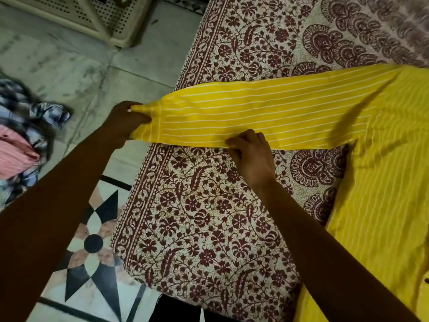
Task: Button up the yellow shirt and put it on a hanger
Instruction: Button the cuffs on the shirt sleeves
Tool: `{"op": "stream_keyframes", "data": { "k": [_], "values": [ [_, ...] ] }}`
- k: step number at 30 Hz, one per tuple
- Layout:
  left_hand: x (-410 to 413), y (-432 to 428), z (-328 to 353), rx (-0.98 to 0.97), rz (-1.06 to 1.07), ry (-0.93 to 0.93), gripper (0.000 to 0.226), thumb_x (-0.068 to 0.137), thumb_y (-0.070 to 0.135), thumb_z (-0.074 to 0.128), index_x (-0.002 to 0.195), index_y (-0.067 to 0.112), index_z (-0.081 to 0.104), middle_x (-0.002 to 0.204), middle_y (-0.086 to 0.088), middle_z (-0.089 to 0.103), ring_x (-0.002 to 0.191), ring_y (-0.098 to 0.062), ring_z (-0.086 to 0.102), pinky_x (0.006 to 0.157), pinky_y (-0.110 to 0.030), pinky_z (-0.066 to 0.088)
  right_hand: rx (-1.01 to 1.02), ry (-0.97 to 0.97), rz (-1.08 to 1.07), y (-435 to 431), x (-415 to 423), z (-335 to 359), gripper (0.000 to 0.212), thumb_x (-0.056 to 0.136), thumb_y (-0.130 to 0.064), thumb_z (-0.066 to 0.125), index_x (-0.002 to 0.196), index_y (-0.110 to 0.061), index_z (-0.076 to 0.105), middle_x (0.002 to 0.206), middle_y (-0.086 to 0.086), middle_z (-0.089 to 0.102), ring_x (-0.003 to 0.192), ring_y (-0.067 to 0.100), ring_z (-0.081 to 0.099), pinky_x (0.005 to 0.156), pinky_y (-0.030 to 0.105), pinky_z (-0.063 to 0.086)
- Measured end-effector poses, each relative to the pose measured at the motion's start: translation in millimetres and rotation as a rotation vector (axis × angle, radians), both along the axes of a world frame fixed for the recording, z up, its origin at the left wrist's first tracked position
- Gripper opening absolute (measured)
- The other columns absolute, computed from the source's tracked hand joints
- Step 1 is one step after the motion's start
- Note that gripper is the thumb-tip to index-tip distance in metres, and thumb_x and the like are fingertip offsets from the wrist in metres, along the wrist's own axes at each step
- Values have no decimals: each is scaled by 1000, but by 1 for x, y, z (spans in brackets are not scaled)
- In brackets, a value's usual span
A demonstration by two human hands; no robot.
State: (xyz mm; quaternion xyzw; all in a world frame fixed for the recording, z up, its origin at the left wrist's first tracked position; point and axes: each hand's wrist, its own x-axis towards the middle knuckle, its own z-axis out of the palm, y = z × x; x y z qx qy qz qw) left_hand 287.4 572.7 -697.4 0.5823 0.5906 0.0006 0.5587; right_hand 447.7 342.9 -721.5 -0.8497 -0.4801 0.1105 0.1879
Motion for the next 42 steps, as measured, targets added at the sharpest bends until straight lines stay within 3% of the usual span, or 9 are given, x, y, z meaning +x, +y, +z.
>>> {"op": "stream_keyframes", "data": {
  "k": [5,10,15,18,24,30,36,39,42],
  "values": [
    [-16,-4,-10,-377,330,-205,26,89,33,56,113,23,53,113,-7,55,92,-20,57,68,-37,49,-46,9,83,13,-7,1,36,79,-12,66,115,-14,64,100,14,60,91,37,54,77,41,46],
    [-15,-4,-27,-13,424,-120,42,75,29,75,102,21,44,130,-15,52,101,-25,55,63,-30,47,-66,29,124,21,-10,2,28,82,-7,62,109,-14,68,99,13,61,93,36,54,78,40,45],
    [-11,-4,-18,101,336,156,80,69,77,51,100,4,59,100,-16,63,98,-28,60,91,-41,50,-22,5,110,21,-10,-1,26,79,-6,63,103,-13,69,92,13,61,84,36,55,72,38,46],
    [-14,-1,-22,124,214,91,50,73,60,64,63,12,55,69,-11,55,73,-23,57,87,-44,50,3,-7,87,19,-13,-6,26,79,-8,63,103,-14,69,91,12,61,83,36,55,70,39,46],
    [-6,-4,-14,35,102,-266,34,84,13,64,117,9,60,108,-11,64,93,-21,64,86,-38,51,19,-4,72,18,-15,-8,27,79,-10,58,103,-16,68,92,12,60,84,36,54,71,39,45],
    [-28,-3,-15,-31,4,-404,28,89,7,53,112,22,58,91,14,72,86,-6,67,70,-23,55,77,-75,127,21,-7,-10,31,73,3,59,98,-13,69,87,12,63,78,34,59,68,36,49],
    [-33,-13,-38,128,-84,-240,60,77,5,70,131,11,46,129,-11,54,114,-23,53,94,-40,46,95,-45,157,25,0,-7,43,86,-46,50,114,-16,63,111,11,61,105,33,54,89,42,47],
    [-26,-18,-39,196,-22,-243,71,71,1,74,133,9,40,126,-3,50,112,-15,48,88,-32,44,-105,-107,63,33,5,-5,75,85,-65,37,146,-23,24,155,15,19,143,36,12,115,48,10],
    [-24,-19,-47,223,-2,-234,77,66,1,78,132,7,39,129,-8,50,114,-15,47,93,-34,44,-383,-61,87,36,7,-15,89,82,-76,24,148,-25,-8,155,15,-18,141,39,-19,113,59,-7]
  ]
}}
